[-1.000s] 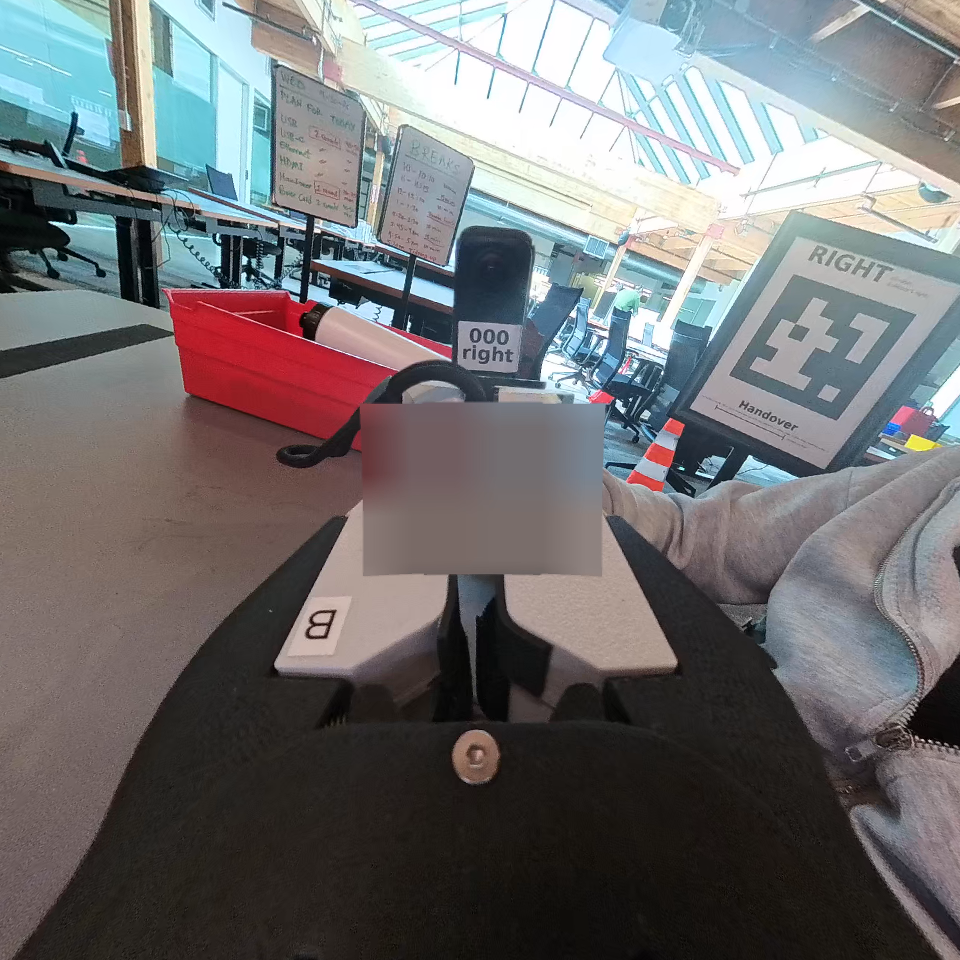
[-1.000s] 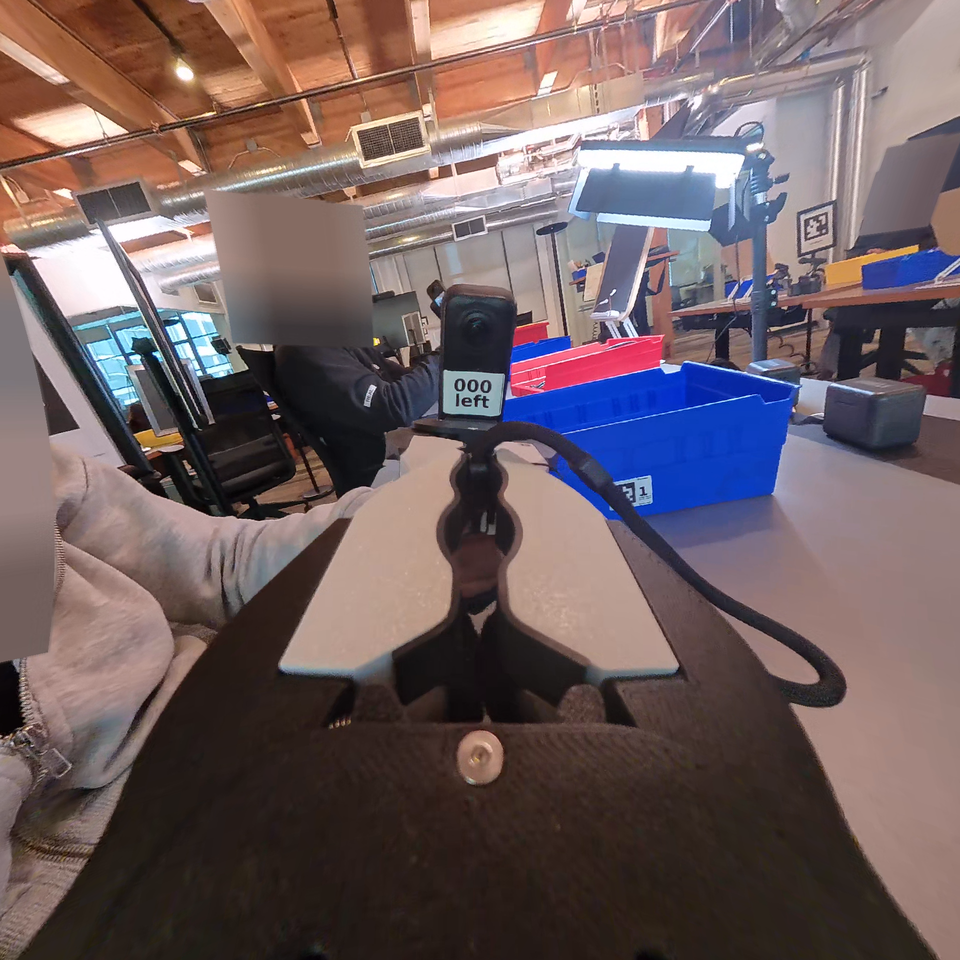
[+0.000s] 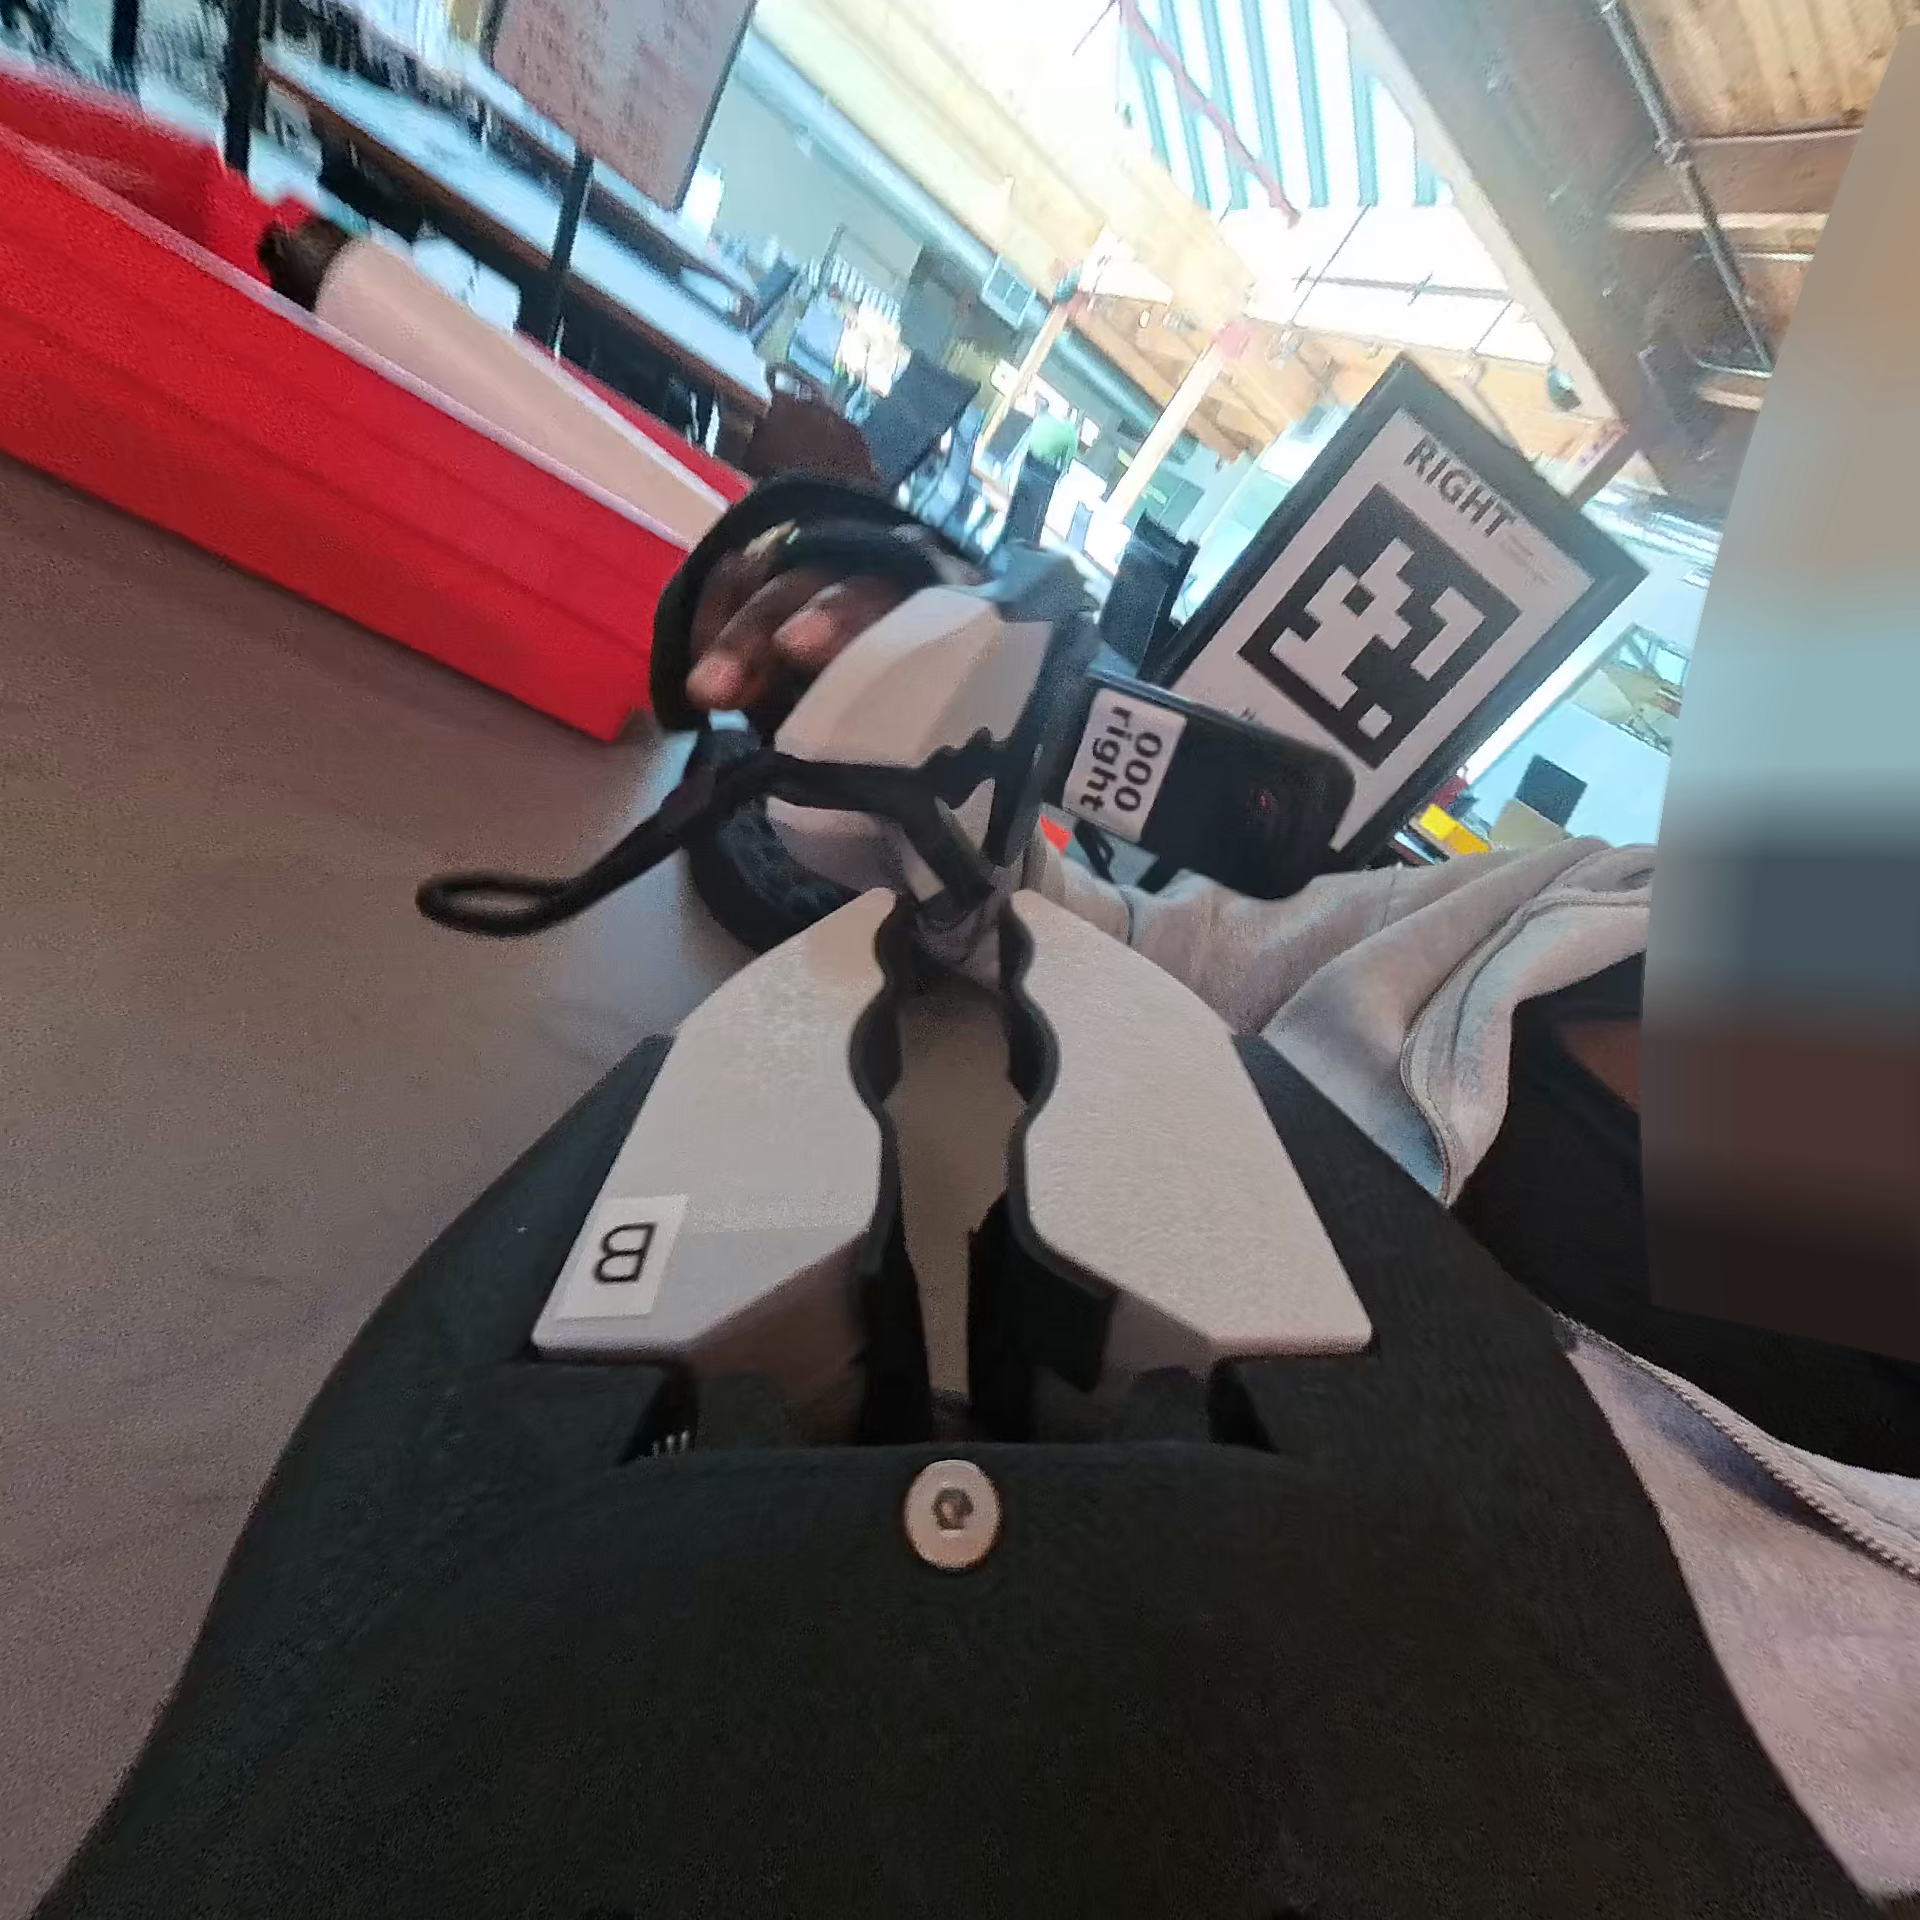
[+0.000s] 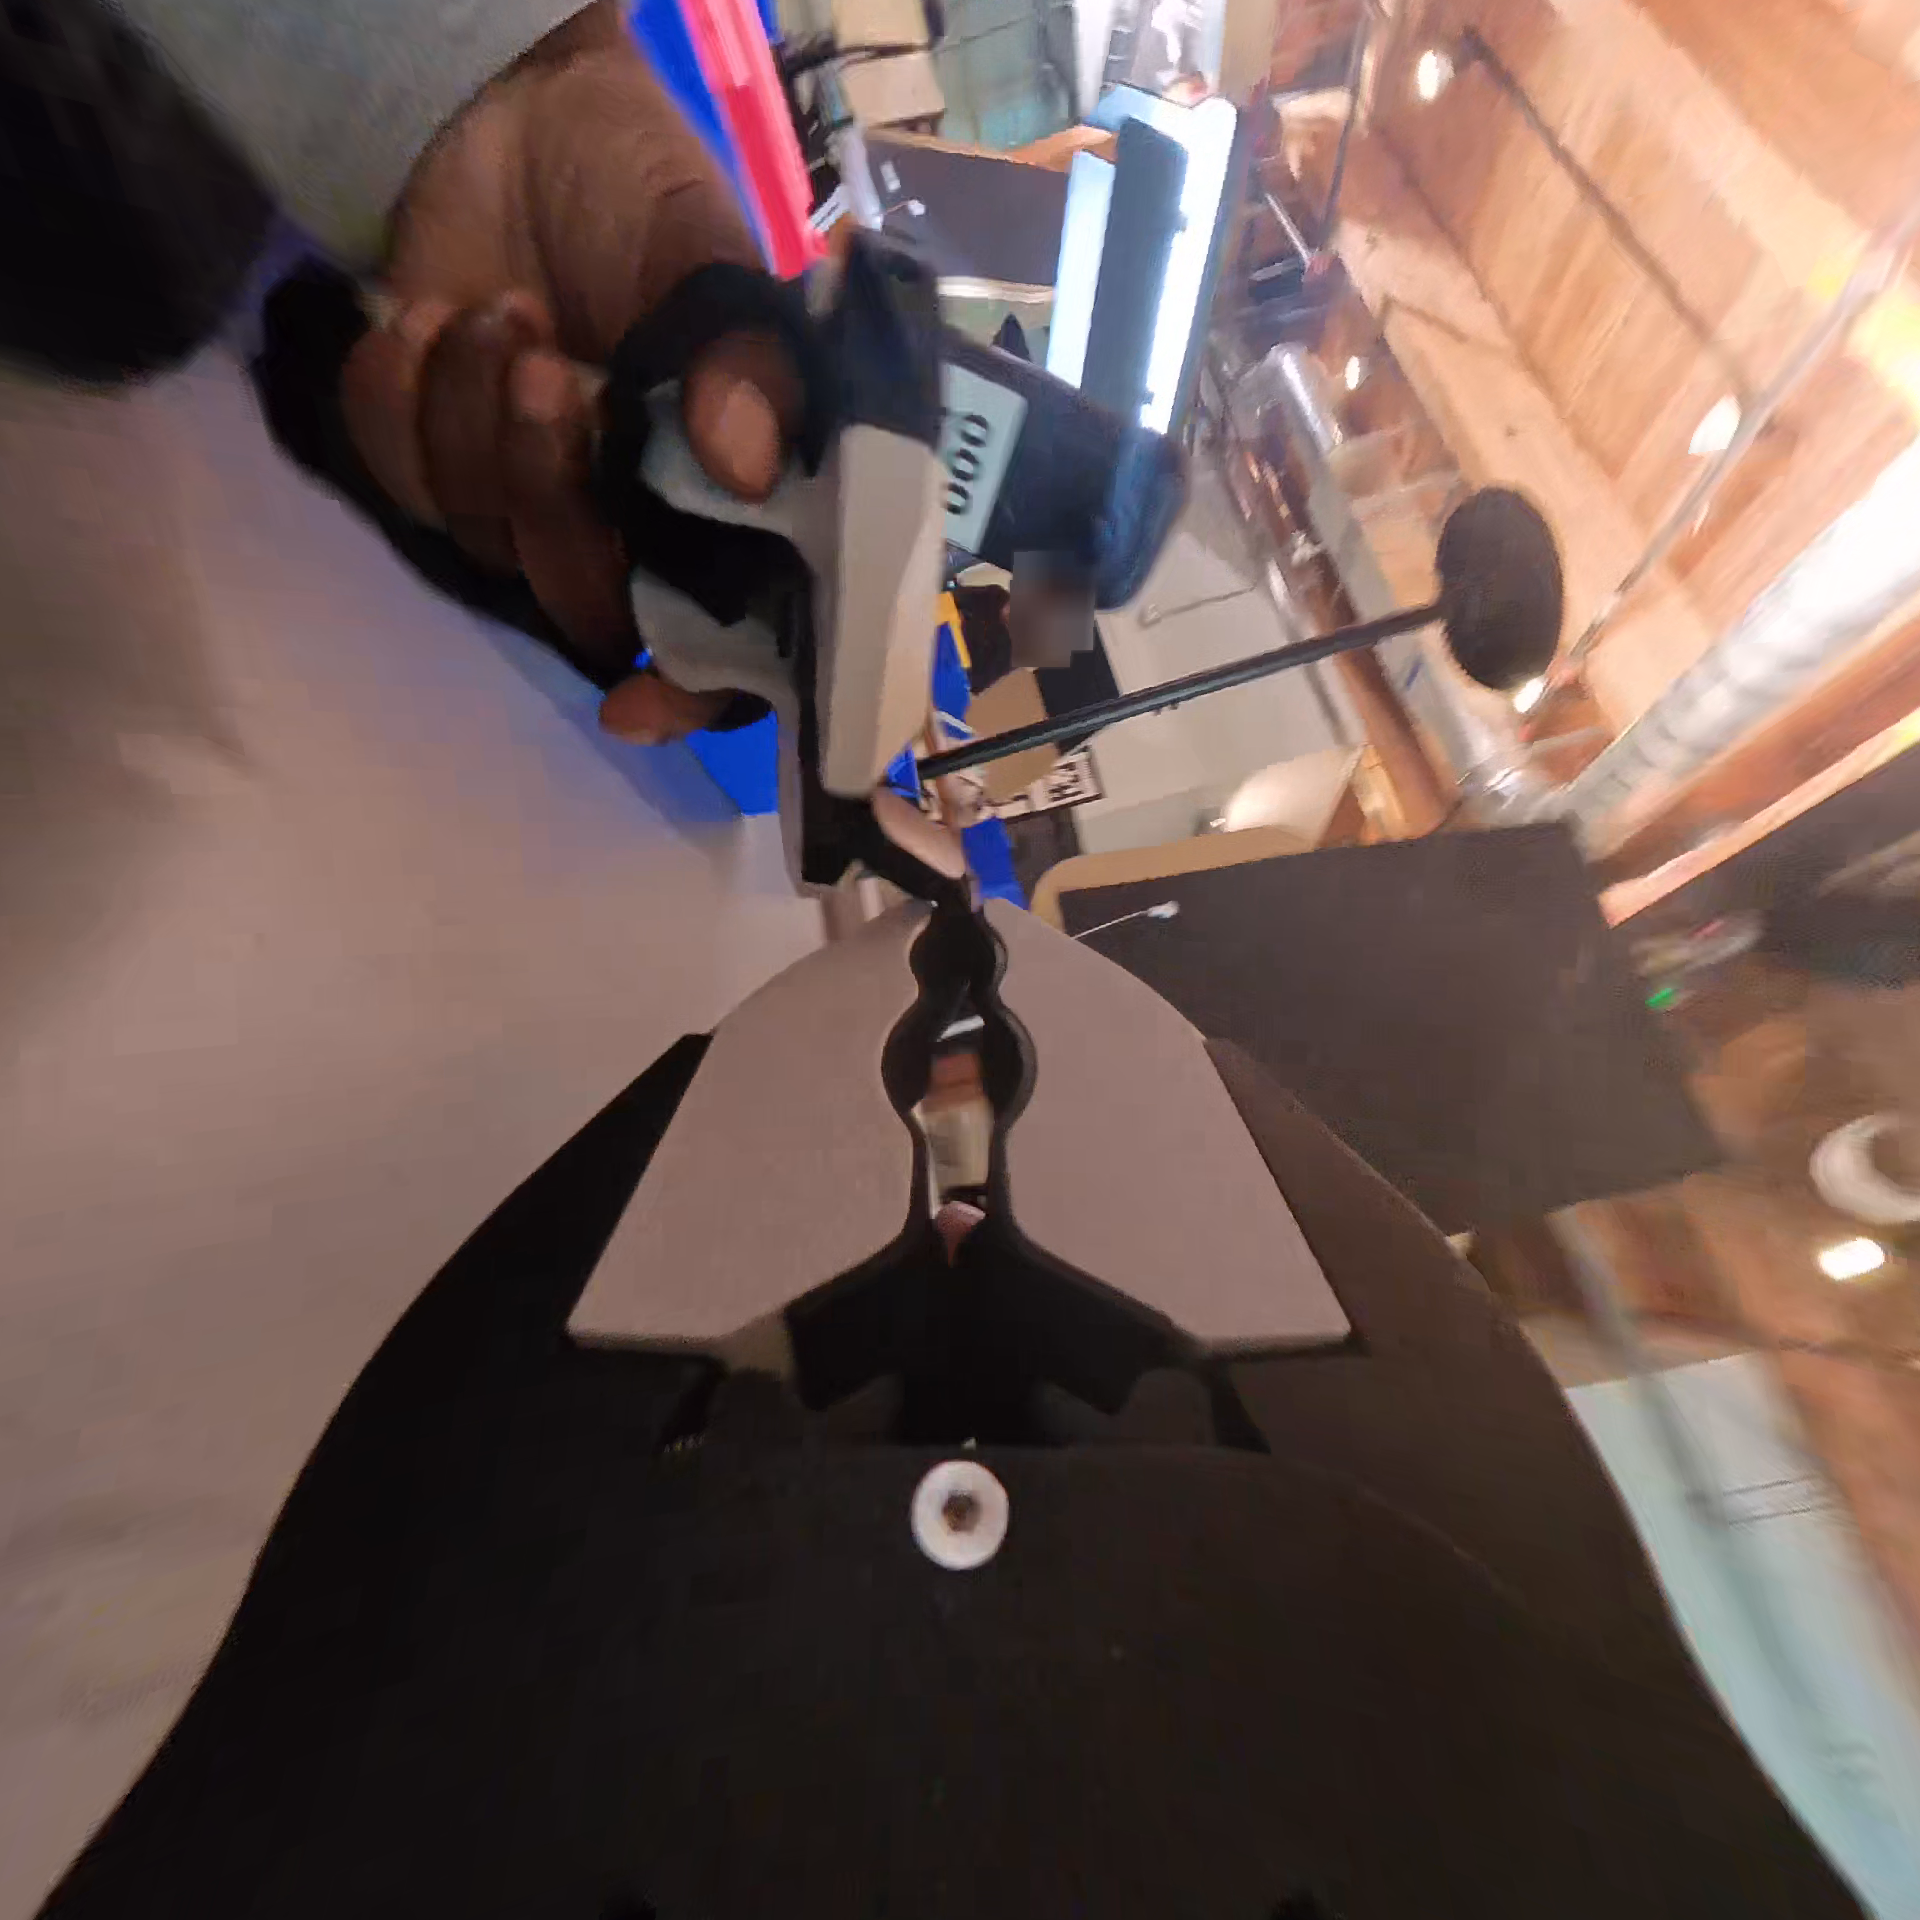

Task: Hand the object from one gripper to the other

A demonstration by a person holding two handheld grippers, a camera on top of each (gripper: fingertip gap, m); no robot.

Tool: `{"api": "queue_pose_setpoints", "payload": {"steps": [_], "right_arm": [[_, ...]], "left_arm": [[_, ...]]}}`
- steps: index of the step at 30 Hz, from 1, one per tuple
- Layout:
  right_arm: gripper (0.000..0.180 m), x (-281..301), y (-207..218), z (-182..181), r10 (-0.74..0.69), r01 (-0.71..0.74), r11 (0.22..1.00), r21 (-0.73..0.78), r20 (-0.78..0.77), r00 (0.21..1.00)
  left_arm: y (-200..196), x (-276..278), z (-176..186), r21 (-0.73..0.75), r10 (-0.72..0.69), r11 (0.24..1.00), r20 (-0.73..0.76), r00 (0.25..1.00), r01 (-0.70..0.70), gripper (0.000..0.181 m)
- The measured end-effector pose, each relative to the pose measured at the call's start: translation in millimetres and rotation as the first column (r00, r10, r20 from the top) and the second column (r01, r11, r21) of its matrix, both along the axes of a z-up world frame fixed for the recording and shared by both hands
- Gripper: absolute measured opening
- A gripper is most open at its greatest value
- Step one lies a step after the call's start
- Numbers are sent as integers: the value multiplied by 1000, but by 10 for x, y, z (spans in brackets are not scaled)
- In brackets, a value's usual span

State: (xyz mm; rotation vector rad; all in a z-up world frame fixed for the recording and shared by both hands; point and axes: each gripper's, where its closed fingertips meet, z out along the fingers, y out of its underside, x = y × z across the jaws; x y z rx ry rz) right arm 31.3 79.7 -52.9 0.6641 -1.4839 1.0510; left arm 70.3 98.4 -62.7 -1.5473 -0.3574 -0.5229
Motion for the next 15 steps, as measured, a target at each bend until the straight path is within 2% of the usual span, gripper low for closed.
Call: {"api": "queue_pose_setpoints", "payload": {"steps": [2,3,5,7,8,10,13,15], "right_arm": [[4,-72,28,58,38,-16,995,-100,220,975],[4,-122,43,69,69,-17,989,-150,352,933],[4,-174,55,76,180,-29,966,-256,591,786],[4,-154,34,63,314,-50,935,-350,757,573],[4,-140,21,62,363,-52,921,-386,802,474],[4,-96,-6,61,426,-65,900,-430,839,339],[4,-44,-34,60,460,-75,887,-456,855,240],[4,-19,-53,50,464,-81,885,-458,861,208]], "left_arm": [[-59,-57,151,85,57,995,-63,996,-52,26],[-99,-113,214,121,112,988,-102,988,-99,28],[-189,-269,291,165,259,959,-194,946,-229,35],[-263,-416,297,177,388,920,-276,879,-351,39],[-267,-448,269,165,412,911,-314,856,-378,40],[-197,-408,189,118,373,928,-345,861,-354,45],[-51,-332,-17,-7,279,954,-347,895,-300,45],[9,-316,-121,-58,251,955,-368,895,-292,41]]}}
